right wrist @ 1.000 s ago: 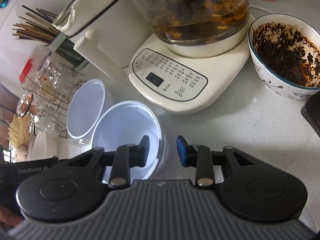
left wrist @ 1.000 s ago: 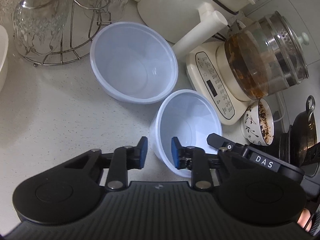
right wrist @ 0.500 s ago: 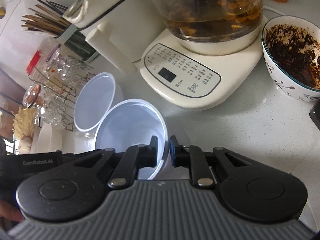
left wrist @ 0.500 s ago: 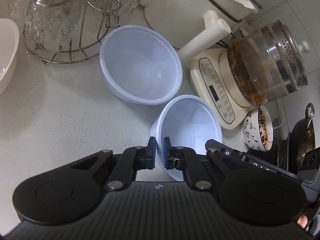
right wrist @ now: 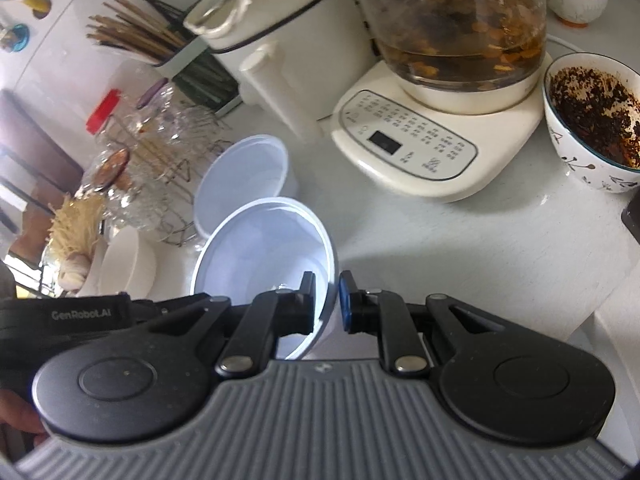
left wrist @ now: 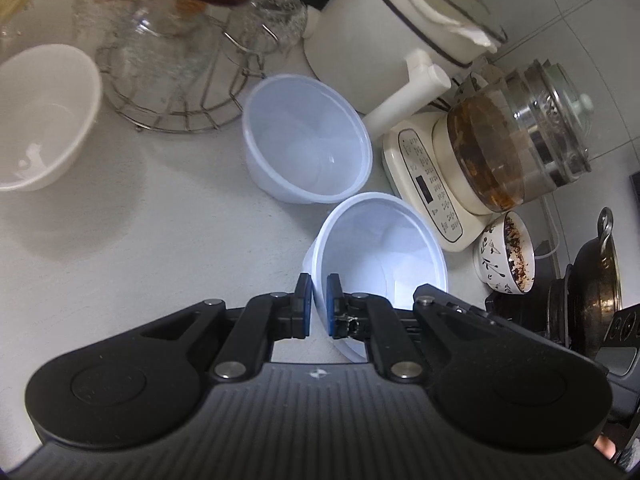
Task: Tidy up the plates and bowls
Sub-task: 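Lift the plastic bowl and carry it toward the stacked white plates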
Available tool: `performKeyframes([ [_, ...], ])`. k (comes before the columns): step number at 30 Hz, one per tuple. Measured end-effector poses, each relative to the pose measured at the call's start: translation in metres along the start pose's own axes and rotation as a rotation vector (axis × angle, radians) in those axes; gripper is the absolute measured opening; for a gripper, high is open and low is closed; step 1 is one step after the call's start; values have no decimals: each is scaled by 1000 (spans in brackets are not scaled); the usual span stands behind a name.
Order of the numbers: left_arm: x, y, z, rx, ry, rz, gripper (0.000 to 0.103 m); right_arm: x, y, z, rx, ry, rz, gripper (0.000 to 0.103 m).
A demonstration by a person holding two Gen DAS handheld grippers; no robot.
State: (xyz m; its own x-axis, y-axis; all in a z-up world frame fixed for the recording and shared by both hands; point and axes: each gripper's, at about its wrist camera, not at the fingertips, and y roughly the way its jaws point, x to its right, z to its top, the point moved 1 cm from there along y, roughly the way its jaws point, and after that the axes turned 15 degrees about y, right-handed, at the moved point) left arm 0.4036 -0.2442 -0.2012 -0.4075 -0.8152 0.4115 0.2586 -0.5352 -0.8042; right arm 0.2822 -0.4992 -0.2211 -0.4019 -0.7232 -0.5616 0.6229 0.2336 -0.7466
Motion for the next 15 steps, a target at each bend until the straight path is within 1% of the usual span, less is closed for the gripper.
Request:
performKeyframes([
  [3, -5, -15, -3, 17, 7, 13, 9, -9, -3, -8, 1, -14, 14, 15],
  [4, -7, -20, -4, 19, 10, 19, 9, -12, -3, -11, -17, -30, 40, 15],
  [7, -16, -36, -10, 25, 15, 39, 9, -25, -2, -19, -17, -36, 52, 15],
  [15, -53, -83, -32, 61, -37, 68, 9, -70, -6, -47, -9, -116, 95, 15],
])
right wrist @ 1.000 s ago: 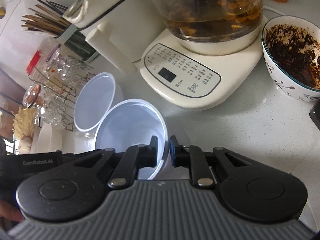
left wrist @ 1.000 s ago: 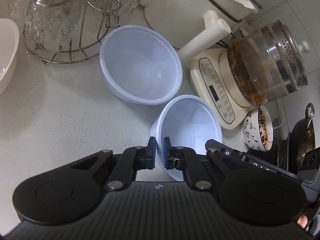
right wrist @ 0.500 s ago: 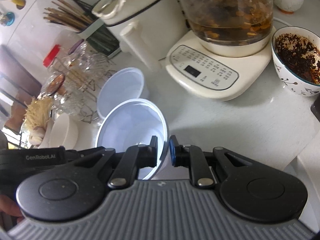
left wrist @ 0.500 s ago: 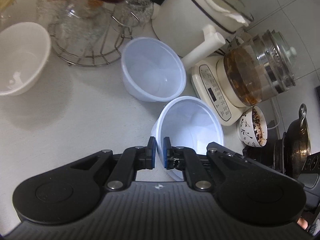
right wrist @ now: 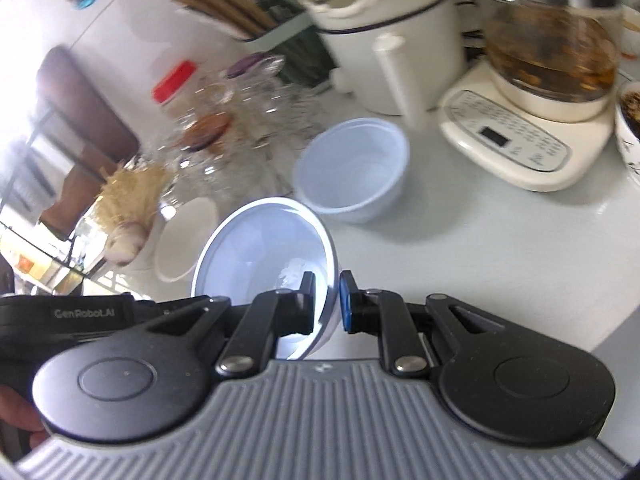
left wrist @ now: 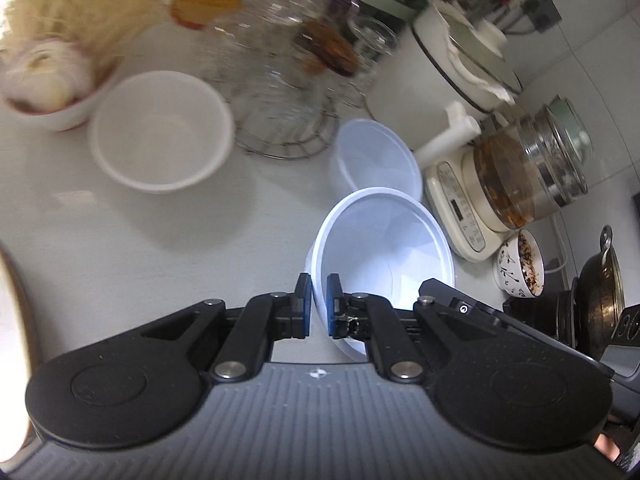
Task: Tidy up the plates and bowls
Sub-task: 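Lift the plastic bowl and carry it toward the stacked white plates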
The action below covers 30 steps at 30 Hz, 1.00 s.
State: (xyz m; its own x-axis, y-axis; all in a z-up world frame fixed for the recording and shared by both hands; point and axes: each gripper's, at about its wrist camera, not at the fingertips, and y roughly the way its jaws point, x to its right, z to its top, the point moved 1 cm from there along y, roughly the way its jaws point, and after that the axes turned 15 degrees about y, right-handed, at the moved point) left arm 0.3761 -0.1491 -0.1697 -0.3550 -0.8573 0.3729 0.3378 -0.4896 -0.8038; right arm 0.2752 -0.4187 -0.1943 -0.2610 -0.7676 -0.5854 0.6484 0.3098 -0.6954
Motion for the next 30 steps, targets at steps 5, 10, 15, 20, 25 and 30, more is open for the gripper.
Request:
performKeyframes([
  [5, -24, -27, -8, 14, -14, 20, 9, -29, 3, -17, -8, -40, 16, 15],
  [10, -46, -45, -13, 26, -25, 31, 9, -52, 7, -33, -19, -63, 16, 15],
  [15, -61, -53, -18, 18, -23, 30, 9, -63, 12, -47, -33, -54, 6, 15],
  [20, -76, -57, -27, 0, -18, 35, 9, -73, 18, -63, -38, -50, -9, 15],
  [25, -88, -57, -35, -21, -29, 44, 9, -78, 24, -76, -48, -42, -27, 15],
  [30, -95, -59, -40, -17, -30, 50, 9, -82, 28, -84, -61, -61, -43, 15],
])
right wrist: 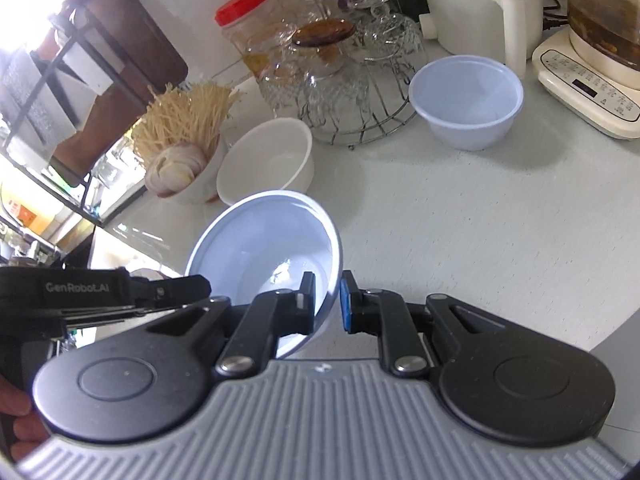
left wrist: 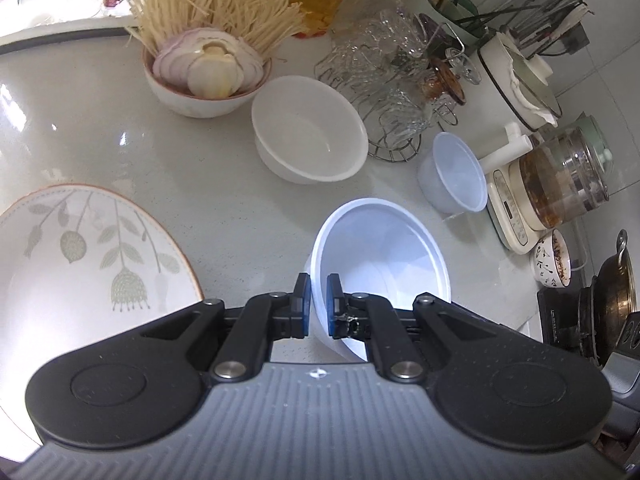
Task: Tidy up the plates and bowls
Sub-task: 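Lift the plastic bowl and carry it toward the stacked white plates, then lower the plastic bowl onto the counter and open both grippers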
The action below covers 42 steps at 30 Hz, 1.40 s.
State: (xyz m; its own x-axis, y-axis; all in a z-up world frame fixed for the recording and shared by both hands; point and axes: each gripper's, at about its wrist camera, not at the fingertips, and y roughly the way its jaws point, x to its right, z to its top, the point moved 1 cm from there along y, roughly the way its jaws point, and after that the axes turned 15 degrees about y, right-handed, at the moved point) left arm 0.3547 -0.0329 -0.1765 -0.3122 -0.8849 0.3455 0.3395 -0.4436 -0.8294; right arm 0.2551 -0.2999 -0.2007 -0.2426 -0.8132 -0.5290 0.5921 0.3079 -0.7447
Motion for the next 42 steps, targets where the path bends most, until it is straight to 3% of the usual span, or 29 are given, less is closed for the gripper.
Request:
performKeyframes([
  [10, -11, 16, -19, -27, -37, -8, 9, 3, 14, -12, -44, -14, -47, 16],
  [34, -8, 36, -18, -77, -67, 28, 10, 11, 38, -11, -113, -18, -75, 18],
  [36, -8, 36, -18, -81, -66, 28, 14, 10, 38, -10, -115, -12, -73, 18],
  [38, -8, 34, -18, -78, -63, 31, 26, 11, 39, -10, -123, -6, -67, 18],
  [39, -8, 33, -18, -76, -60, 34, 32, 11, 39, -9, -124, -2, -63, 22],
  [42, -7, 29, -16, -80, -53, 30, 41, 11, 36, -8, -105, 11, -47, 51],
])
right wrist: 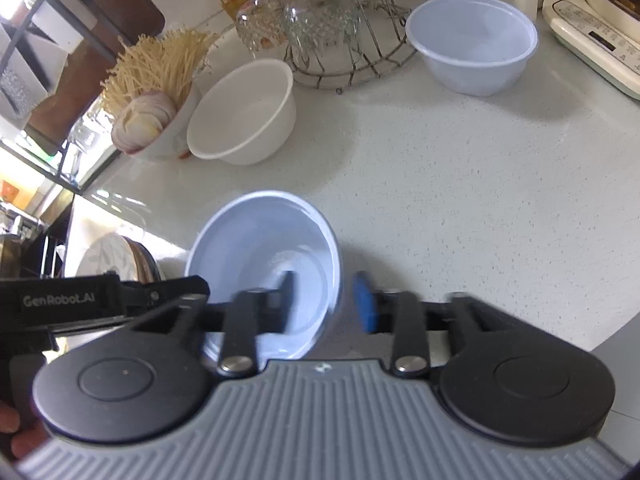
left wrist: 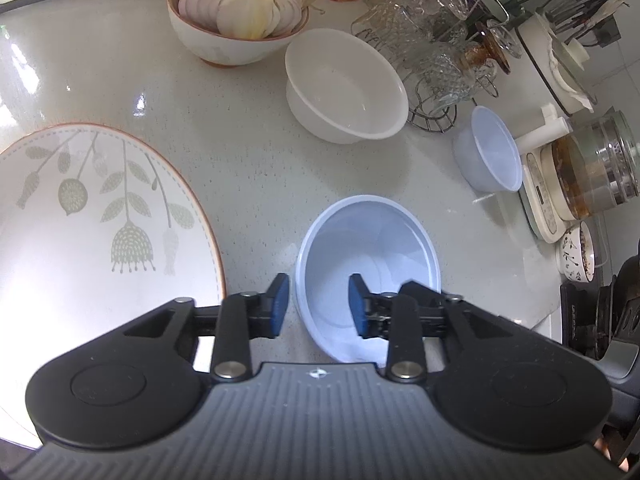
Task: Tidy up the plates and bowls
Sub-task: 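Lower the plastic bowl onto the counter and open both grippers, then move both grippers toward the second white plastic bowl by the rice cooker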
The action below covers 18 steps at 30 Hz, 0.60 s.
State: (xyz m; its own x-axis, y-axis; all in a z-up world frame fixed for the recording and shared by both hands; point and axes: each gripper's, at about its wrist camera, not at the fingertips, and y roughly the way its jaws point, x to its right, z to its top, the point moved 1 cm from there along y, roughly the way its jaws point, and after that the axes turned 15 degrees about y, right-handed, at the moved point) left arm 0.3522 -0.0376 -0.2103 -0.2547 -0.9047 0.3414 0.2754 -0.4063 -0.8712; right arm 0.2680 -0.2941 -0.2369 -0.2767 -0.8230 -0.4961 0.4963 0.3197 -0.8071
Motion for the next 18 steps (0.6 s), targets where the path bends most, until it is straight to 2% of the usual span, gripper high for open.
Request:
performKeyframes([
  [1, 0, -2, 0, 4, 4, 1, 42, 0, -2, 1, 6, 5, 11, 58],
  [11, 4, -35, 10, 73, 36, 13, 44, -17, -20, 15, 64, -25, 52, 57],
  [18, 19, -58, 26, 133, 108, 34, 44, -29, -45, 27, 130, -62, 79, 57],
])
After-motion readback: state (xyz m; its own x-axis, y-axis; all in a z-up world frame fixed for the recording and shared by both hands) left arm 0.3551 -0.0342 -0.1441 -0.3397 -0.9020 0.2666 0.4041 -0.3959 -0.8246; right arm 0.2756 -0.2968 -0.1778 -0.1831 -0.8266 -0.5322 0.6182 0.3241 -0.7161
